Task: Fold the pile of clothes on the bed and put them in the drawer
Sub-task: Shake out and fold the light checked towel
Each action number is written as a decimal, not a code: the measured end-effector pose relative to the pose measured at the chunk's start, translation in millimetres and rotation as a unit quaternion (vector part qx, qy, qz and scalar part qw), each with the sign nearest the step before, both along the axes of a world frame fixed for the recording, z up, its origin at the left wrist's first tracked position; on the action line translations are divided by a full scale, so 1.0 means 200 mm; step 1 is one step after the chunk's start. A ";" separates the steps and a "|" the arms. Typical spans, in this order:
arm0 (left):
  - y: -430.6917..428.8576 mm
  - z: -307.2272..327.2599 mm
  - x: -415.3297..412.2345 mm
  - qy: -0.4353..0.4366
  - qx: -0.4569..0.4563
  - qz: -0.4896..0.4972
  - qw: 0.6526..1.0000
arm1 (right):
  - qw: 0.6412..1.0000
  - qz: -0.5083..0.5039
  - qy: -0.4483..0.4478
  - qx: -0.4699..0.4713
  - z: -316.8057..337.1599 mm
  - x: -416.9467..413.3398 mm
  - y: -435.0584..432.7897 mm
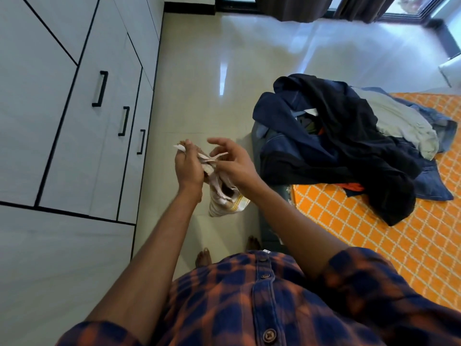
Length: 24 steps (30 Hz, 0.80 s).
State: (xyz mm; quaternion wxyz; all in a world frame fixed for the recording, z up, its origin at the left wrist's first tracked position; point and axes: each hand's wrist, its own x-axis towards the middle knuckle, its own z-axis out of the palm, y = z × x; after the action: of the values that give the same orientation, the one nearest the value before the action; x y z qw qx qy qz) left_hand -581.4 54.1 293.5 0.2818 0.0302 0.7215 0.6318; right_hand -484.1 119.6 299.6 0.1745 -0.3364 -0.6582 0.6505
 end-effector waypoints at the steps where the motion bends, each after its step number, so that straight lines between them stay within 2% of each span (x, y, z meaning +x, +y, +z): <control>1: 0.01 0.01 0.00 0.001 0.009 0.011 1.000 | 0.999 -0.042 -0.008 -0.004 -0.04 0.03 0.01; 3: 0.02 0.04 -0.01 0.009 0.017 0.025 0.999 | 0.993 -0.095 -0.063 0.016 -0.15 0.10 0.00; 6: 0.04 0.09 0.02 -0.006 0.059 0.018 0.998 | 0.982 -0.110 -0.155 0.014 -0.33 0.22 -0.06; 8: 0.04 0.13 0.04 -0.028 0.078 0.013 0.996 | 0.971 -0.128 -0.202 -0.021 -0.42 0.23 -0.10; 10: 0.04 0.16 0.05 -0.042 0.091 0.008 0.995 | 0.958 -0.162 -0.217 -0.094 -0.46 0.17 -0.09; 13: 0.02 0.22 0.05 -0.071 0.119 0.019 0.990 | 0.939 -0.198 -0.214 -0.185 -0.52 0.09 -0.06; 15: -0.01 0.23 -0.01 -0.088 0.141 0.051 0.985 | 0.930 -0.215 -0.218 -0.202 -0.51 0.05 -0.05; 18: -0.09 0.20 -0.17 -0.098 0.118 0.138 0.978 | 0.911 -0.292 -0.181 -0.228 -0.49 0.04 0.00; 19: -0.15 0.15 -0.23 -0.106 0.101 0.177 0.973 | 0.902 -0.329 -0.168 -0.223 -0.48 0.05 0.02; 21: -0.26 0.05 -0.33 -0.115 0.065 0.228 0.964 | 0.902 -0.378 -0.149 -0.147 -0.44 0.04 0.10; 23: -0.35 -0.05 -0.33 -0.072 0.001 0.221 0.973 | 0.907 -0.397 -0.124 -0.071 -0.37 0.03 0.16; 24: -0.37 -0.08 -0.31 -0.042 -0.028 0.201 0.978 | 0.902 -0.414 -0.102 -0.072 -0.32 0.00 0.19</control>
State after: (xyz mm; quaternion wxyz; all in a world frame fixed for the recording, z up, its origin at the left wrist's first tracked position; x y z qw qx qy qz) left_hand -644.2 -20.4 277.9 0.1799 -0.1493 0.7177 0.6559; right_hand -483.3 157.0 235.0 0.3352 -0.6546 -0.4254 0.5274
